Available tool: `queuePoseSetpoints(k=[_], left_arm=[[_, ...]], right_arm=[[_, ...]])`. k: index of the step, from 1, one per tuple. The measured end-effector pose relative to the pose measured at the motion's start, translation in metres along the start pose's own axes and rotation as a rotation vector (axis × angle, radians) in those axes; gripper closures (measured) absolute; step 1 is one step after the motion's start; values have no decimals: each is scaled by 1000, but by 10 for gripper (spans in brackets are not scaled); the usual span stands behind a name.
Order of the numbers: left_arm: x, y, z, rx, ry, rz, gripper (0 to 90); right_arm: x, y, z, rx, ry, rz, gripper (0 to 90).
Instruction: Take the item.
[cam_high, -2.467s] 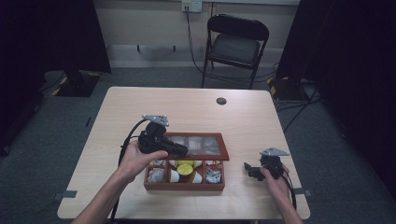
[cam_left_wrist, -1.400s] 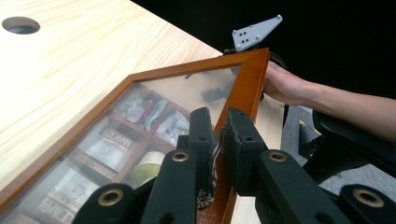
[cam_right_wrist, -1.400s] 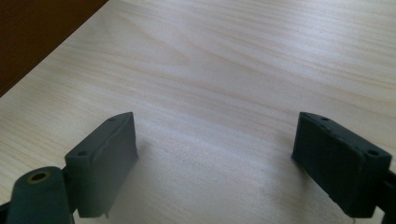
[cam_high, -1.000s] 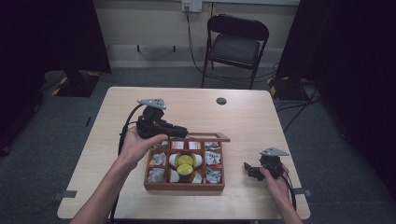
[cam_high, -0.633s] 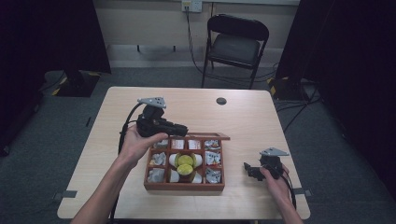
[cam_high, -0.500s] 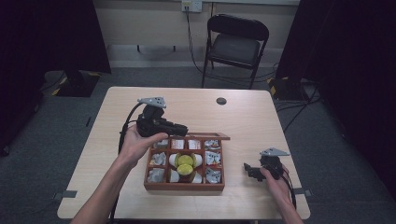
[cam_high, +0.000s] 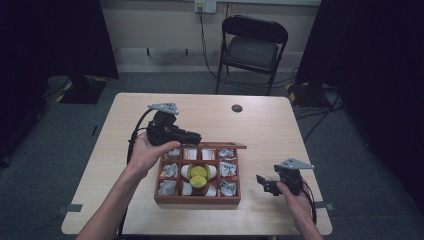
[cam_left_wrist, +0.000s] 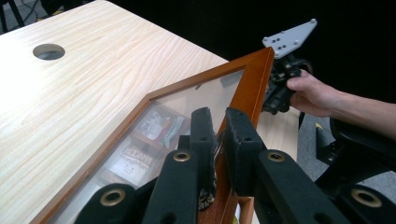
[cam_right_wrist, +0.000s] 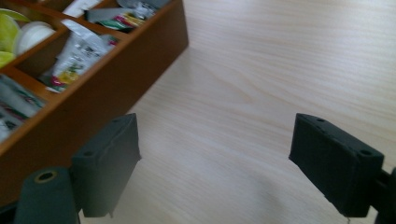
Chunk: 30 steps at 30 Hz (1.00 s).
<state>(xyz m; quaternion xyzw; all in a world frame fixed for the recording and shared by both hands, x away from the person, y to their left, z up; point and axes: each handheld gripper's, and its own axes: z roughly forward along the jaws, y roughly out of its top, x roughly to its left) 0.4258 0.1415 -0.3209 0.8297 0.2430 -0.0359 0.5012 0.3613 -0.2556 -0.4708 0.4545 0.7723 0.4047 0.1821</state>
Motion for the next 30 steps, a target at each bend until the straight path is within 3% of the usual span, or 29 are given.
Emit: queuePoseSetpoints(k=[7,16,30], left_arm=[[1,1,0,0,-4,0,824],[1,1,-1,0,-5,-2,823],[2,2,-1,2,-4,1,824]], right_arm=[[18,9,-9,-59,100,-44,217],[48,22,-8,-104,210,-95,277],[102,36,22,-23,358,-192,325]])
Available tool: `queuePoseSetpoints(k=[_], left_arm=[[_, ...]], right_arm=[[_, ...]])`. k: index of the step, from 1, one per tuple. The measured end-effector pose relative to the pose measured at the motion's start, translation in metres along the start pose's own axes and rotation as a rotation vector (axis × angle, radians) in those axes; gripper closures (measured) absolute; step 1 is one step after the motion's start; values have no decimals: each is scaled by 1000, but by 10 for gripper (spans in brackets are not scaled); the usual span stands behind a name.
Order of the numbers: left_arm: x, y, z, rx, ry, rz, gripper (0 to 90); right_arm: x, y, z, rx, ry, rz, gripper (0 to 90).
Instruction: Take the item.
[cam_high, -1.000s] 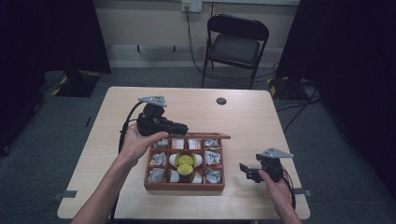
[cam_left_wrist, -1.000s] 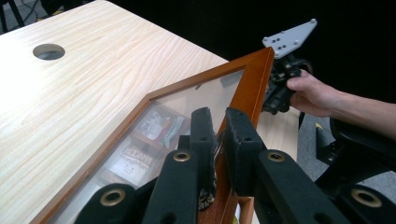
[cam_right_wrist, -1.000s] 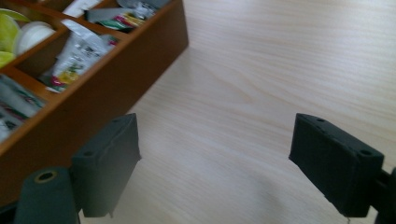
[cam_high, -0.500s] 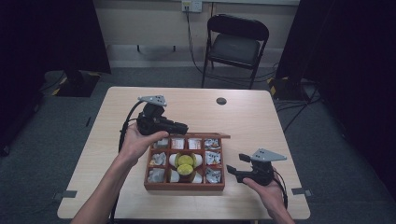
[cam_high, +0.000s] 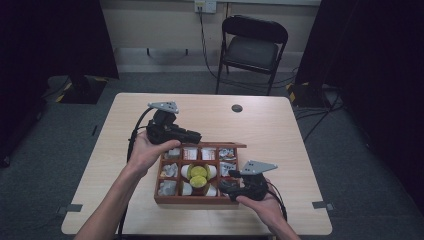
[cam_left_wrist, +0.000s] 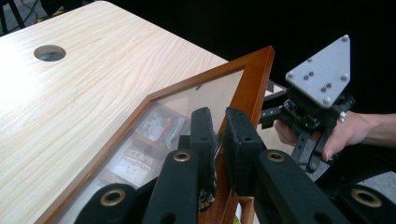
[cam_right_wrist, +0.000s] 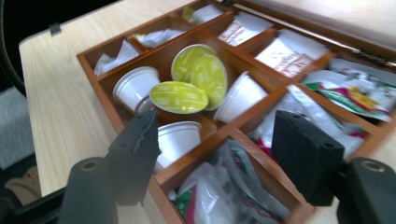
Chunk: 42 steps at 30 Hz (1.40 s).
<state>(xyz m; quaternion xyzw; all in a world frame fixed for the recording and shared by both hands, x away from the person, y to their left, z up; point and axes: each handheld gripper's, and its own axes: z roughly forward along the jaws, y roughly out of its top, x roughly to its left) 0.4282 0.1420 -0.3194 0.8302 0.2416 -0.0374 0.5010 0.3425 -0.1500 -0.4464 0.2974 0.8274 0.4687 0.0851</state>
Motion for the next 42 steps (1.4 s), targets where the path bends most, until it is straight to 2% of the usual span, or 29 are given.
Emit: queuePoseSetpoints(k=[4,6,12,15,18,24,30,34,38,42], left_arm=[[0,0,0,-1,1,-1,824],[0,0,0,0,1,-1,824],[0,0,0,0,1,3,824],[0,0,0,-1,2,4,824],[0,0,0,-1,4,5,824],[0,0,0,-2,5,5,823],[0,0,0,-2,4,6,824],[-1,0,0,-1,5,13,824],[0,0,0,-2,5,9,824],[-1,0,0,-1,6,9,824]], right_arm=[[8,7,12,18,22,-31,354],[12,12,19,26,24,-61,367],[22,20,44,78,74,-67,385],[24,23,54,98,77,-86,391],[26,24,59,121,67,-111,390],[29,25,65,144,69,-127,385],[28,34,73,168,83,-146,386],[28,34,78,201,55,-170,386],[29,33,82,227,68,-185,389],[29,33,86,264,68,-173,383]])
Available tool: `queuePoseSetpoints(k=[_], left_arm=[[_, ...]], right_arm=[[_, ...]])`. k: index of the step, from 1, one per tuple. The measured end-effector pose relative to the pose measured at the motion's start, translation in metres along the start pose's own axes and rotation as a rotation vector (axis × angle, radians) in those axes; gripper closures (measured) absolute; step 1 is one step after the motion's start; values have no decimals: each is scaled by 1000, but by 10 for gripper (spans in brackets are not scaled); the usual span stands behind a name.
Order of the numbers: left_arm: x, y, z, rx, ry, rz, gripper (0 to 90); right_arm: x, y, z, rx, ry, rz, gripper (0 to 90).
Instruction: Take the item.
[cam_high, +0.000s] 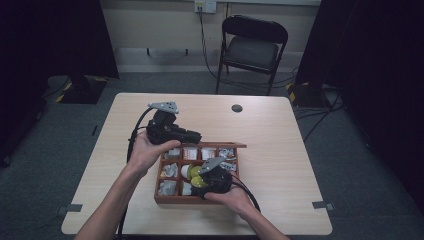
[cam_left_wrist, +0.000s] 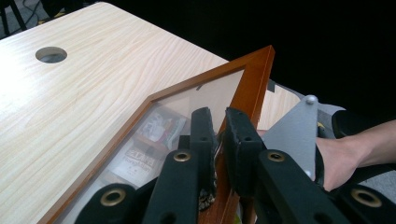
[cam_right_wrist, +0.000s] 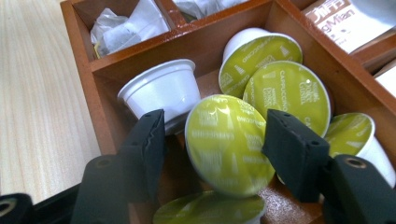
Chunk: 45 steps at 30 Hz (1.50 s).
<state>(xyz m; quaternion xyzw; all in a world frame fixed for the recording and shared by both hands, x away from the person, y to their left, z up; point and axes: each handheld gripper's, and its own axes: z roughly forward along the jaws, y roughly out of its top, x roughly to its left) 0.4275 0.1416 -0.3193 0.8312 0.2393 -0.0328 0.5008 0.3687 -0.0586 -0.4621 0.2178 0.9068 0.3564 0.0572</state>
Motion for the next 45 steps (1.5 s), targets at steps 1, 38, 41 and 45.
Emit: queuePoseSetpoints(k=[1,38,41,45], left_arm=[[0,0,0,0,0,1,823],[-1,-1,0,-1,2,2,823],[-1,-1,0,-1,2,2,824],[-1,-1,0,-1,2,3,824]], right_arm=[[-1,0,1,5,0,-1,381],[-1,1,8,127,-35,-7,523],[-2,1,7,125,-55,7,538],[-4,0,3,87,-57,26,558]])
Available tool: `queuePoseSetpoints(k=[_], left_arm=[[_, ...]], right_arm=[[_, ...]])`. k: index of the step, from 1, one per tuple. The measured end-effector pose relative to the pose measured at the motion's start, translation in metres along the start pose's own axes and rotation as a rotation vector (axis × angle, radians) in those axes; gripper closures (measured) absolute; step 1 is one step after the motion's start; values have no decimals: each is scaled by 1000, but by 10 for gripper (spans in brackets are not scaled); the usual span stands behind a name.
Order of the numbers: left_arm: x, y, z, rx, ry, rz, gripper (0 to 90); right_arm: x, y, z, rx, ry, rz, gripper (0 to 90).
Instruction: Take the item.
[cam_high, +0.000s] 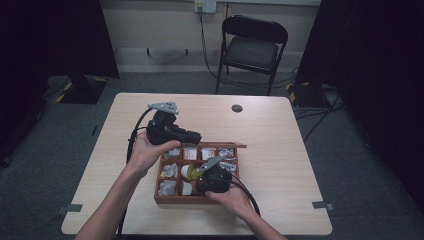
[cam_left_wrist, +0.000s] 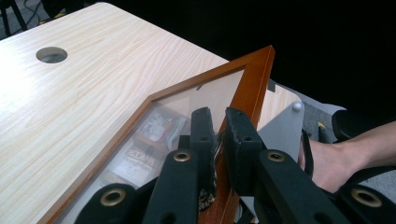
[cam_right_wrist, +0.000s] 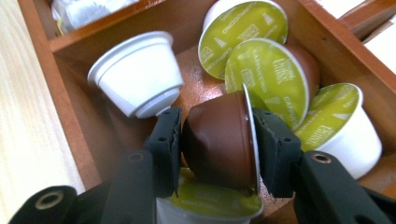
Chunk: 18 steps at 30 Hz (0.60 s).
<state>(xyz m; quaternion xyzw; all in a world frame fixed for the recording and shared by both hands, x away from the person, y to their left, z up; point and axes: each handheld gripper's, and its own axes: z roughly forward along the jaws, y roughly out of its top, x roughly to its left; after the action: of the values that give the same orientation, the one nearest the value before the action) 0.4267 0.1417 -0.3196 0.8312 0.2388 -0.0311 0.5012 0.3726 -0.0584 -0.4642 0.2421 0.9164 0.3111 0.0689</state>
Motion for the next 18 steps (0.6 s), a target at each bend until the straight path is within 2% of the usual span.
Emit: queuePoseSetpoints(k=[6,7,10,18], left_arm=[[0,0,0,2,1,-5,823],[0,0,0,2,1,-5,823],[0,0,0,1,0,-7,823],[0,0,0,2,-1,-8,823]], right_arm=[[0,-1,-7,-54,10,30,559],[1,-1,-8,-54,12,47,559],[0,-1,-11,-83,22,41,559],[2,-1,-16,-120,35,56,559]])
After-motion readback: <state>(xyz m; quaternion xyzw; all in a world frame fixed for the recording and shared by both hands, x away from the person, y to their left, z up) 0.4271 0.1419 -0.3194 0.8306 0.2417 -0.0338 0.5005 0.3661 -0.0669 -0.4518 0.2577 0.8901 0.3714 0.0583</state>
